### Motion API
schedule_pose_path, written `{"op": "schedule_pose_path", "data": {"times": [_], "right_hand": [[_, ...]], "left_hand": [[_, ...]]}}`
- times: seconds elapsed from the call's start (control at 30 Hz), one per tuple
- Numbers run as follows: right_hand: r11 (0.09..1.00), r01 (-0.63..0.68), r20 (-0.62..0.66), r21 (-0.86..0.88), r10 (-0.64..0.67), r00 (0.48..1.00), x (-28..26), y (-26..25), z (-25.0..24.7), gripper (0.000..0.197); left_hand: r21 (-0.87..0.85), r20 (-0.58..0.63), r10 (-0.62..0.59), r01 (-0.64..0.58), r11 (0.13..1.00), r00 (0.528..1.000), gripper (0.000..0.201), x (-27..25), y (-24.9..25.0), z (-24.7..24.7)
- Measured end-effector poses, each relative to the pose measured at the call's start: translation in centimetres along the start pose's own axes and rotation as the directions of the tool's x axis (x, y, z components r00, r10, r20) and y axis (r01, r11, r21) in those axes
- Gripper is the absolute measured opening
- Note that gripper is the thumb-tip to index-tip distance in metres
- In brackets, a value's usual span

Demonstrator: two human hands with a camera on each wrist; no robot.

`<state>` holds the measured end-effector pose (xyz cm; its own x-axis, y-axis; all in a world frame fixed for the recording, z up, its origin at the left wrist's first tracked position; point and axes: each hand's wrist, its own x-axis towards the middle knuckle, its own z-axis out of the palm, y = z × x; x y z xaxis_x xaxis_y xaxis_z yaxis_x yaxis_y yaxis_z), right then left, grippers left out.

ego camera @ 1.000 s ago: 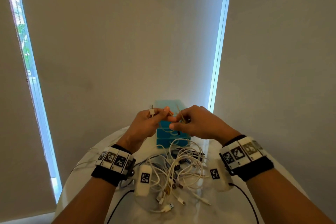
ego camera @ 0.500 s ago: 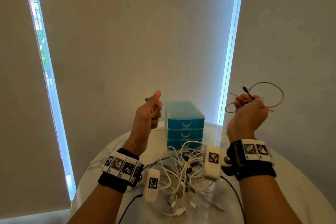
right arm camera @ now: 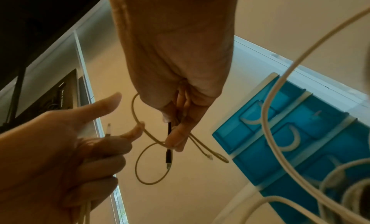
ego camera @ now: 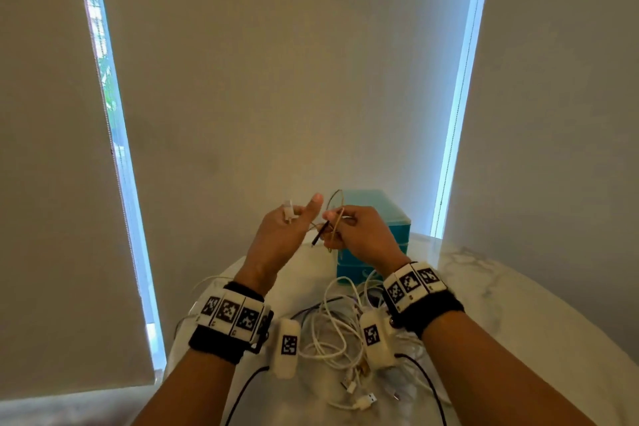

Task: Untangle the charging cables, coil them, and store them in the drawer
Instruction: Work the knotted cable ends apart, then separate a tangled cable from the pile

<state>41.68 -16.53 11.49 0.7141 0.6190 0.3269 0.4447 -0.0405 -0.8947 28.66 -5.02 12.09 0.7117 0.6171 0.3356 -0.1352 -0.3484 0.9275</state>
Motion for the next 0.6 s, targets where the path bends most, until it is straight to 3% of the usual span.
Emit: {"op": "schedule_pose_path", "data": {"times": [0.1, 0.2, 0.3, 0.37, 0.43, 0.5, 0.53, 0.57, 0.6], "right_hand": [[0.995, 0.057, -0.042, -0.086, -0.061, 0.997, -0.8, -0.5, -0.5, 0.023], [0.986, 0.075, -0.047, -0.148, -0.083, 0.995, -1.2, -1.3, -1.5, 0.012], [0.994, -0.037, -0.063, -0.106, 0.031, 0.998, -1.6, -1.7, -3.4, 0.017], [0.994, -0.095, -0.096, -0.051, 0.089, 0.991, -1.9, -1.7, -5.2, 0.017], [0.994, -0.101, -0.117, -0.034, 0.096, 0.988, -1.7, -1.5, -7.3, 0.021], [0.994, -0.096, -0.121, -0.054, 0.089, 0.989, -1.5, -1.3, -8.7, 0.025], [0.993, -0.096, -0.117, -0.074, 0.087, 0.989, -1.3, -1.4, -9.0, 0.026], [0.992, -0.087, -0.112, -0.092, 0.076, 0.991, -1.2, -1.6, -9.2, 0.027], [0.994, -0.064, -0.116, -0.089, 0.054, 0.992, -1.1, -1.9, -9.1, 0.027]], "left_hand": [[0.079, 0.105, 0.046, -0.054, 0.995, 0.993, 0.064, -0.3, 0.1, 1.2], [0.17, 0.162, 0.172, -0.199, 0.965, 0.972, 0.049, 0.1, -0.3, 1.7], [0.225, 0.05, 0.23, -0.235, 0.946, 0.972, 0.037, 1.2, -0.6, 1.3], [0.174, 0.056, 0.21, -0.216, 0.961, 0.976, 0.031, 1.6, -0.2, 0.4], [0.161, 0.244, 0.146, -0.188, 0.969, 0.959, 0.027, 1.6, 0.7, -0.4], [0.212, 0.453, 0.011, -0.119, 0.97, 0.892, 0.027, 1.7, 1.3, -1.0], [0.214, 0.463, -0.027, -0.083, 0.973, 0.886, 0.028, 2.0, 1.2, -1.4], [0.178, 0.395, -0.025, -0.05, 0.983, 0.918, 0.031, 2.4, 1.2, -1.8], [0.137, 0.23, 0.015, -0.048, 0.989, 0.973, 0.034, 3.3, 0.9, -2.3]]}}
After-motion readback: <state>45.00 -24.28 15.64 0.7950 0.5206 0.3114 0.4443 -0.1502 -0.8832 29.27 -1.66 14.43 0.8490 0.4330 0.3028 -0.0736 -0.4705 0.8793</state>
